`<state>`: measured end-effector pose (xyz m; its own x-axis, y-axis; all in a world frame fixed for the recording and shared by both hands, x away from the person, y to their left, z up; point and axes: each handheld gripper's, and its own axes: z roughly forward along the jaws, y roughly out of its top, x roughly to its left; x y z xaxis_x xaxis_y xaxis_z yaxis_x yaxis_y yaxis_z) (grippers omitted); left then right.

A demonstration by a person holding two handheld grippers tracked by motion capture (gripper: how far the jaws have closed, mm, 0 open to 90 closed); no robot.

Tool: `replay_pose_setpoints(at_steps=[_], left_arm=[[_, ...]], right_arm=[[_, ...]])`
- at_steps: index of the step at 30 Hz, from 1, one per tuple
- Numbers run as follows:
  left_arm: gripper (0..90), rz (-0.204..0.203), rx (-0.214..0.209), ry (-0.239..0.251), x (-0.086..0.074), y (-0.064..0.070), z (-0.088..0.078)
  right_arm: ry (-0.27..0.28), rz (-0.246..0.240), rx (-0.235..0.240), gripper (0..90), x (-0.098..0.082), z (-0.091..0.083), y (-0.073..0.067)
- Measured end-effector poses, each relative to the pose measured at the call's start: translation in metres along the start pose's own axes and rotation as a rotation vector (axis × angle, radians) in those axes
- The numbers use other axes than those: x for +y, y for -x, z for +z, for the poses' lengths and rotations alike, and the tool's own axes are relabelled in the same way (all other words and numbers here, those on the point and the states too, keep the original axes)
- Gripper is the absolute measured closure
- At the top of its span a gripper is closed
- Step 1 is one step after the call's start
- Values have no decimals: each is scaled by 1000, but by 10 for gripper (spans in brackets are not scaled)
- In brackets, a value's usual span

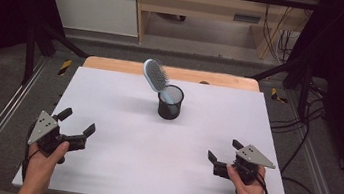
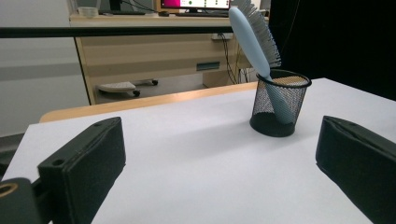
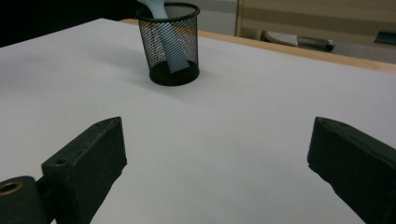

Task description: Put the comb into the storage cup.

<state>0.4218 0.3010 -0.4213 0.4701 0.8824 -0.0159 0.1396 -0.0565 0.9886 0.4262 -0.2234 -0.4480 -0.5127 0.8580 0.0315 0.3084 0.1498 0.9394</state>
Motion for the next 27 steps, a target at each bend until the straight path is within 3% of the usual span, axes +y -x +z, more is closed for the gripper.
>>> replay_pose_setpoints(at_steps=[3, 10, 15, 21, 27], left_arm=[[15, 6, 6, 2, -4, -2, -5], [16, -21, 30, 34, -4, -11, -18], [16, -62, 35, 56, -6, -12, -23], [17, -52, 16, 64, -8, -5, -23], [18, -59, -2, 67, -18, 0, -23]], right_arm=[[31, 4, -8, 48, 0, -6, 7], [83, 10, -37, 44, -4, -22, 23], [98, 9, -39, 44, -17, -30, 27], [138, 6, -47, 41, -24, -34, 33], [152, -37, -26, 41, -26, -31, 28]])
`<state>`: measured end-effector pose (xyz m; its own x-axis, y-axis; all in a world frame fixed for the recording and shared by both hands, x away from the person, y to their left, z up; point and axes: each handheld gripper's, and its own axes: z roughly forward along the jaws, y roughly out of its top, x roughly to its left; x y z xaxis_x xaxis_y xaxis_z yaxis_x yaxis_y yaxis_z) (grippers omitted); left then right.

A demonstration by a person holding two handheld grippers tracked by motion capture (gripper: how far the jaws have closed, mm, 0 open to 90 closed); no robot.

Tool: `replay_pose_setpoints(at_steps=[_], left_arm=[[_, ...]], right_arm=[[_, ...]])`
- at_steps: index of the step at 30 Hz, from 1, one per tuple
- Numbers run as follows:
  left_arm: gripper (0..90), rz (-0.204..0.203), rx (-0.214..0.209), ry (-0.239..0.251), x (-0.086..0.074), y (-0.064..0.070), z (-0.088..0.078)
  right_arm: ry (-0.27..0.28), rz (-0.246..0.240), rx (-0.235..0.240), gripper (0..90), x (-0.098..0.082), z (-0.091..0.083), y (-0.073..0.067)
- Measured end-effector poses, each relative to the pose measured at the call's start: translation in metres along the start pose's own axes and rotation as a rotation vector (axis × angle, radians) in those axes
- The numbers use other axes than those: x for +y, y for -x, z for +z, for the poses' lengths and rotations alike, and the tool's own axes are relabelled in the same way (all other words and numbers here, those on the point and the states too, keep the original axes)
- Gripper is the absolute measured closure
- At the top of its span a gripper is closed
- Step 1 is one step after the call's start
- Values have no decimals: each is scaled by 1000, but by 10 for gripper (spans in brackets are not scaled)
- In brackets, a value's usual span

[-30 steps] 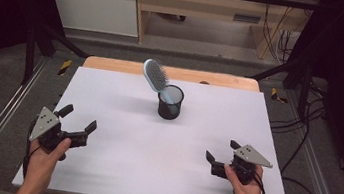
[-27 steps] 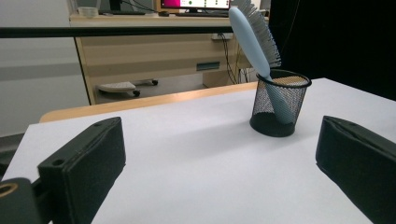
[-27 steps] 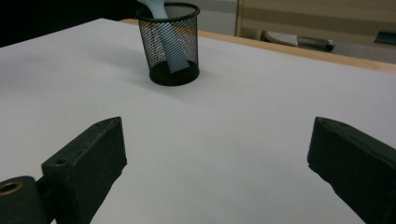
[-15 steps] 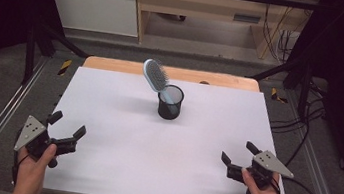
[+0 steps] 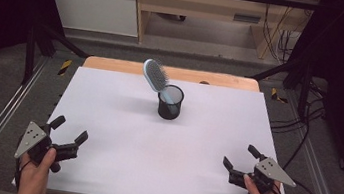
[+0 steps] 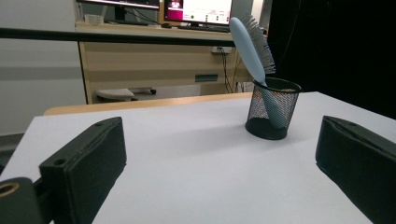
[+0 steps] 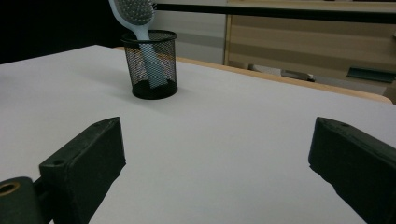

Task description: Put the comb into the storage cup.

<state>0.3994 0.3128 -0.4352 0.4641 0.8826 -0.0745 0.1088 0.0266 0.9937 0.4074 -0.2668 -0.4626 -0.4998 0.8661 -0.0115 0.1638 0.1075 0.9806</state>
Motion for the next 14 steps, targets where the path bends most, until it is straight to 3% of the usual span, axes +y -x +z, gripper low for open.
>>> replay_pose_setpoints(at_steps=[6, 14], left_arm=[[20, -19, -13, 6, -8, 6, -2], [21, -10, -11, 19, -10, 7, -6]], right_arm=[[10, -29, 19, 41, -1, 4, -7], [7, -45, 21, 41, -1, 10, -10]])
